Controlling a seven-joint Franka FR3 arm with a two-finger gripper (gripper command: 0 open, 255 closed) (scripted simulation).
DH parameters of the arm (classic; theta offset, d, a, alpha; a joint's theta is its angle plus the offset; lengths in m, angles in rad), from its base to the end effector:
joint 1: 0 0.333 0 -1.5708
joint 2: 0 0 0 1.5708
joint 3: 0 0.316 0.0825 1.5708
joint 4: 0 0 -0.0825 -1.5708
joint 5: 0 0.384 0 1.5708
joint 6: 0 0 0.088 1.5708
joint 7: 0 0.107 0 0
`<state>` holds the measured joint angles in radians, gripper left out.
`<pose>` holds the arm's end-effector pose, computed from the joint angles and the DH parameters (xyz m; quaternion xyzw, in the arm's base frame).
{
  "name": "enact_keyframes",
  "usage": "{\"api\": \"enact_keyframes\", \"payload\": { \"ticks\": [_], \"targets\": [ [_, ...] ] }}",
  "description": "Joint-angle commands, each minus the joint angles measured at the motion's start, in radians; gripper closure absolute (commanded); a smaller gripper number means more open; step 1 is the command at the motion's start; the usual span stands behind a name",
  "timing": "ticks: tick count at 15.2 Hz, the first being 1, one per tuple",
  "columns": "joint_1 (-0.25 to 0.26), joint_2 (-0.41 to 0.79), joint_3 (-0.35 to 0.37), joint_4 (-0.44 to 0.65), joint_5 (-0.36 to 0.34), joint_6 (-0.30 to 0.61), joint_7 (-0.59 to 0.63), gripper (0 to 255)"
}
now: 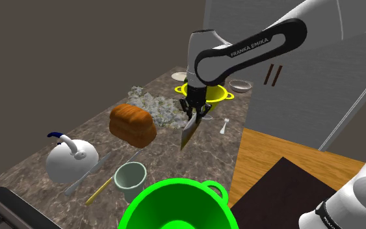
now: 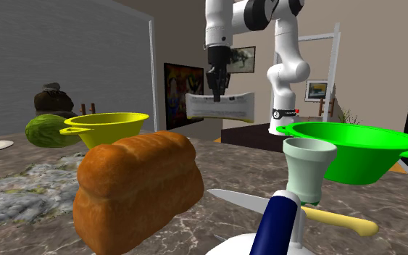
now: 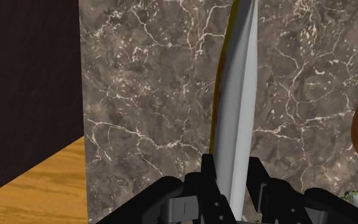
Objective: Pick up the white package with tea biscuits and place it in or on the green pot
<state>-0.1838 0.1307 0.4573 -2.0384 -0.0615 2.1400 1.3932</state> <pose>0.5518 0.1469 0.3853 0.8553 -0.5180 -0.0072 0.0034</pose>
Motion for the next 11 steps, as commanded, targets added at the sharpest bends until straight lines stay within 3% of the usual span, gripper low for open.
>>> {"api": "enact_keyframes", "payload": {
  "ticks": [1,9,11],
  "targets": [
    [-0.002,-0.016,0.001,0.015,0.009,-0.029,-0.006,255],
    [-0.006,-0.058,0.003,0.079,0.032,-0.129,-0.022,255],
    [0.011,-0.1,0.021,0.036,0.053,-0.125,0.005,255]
  ]
}}
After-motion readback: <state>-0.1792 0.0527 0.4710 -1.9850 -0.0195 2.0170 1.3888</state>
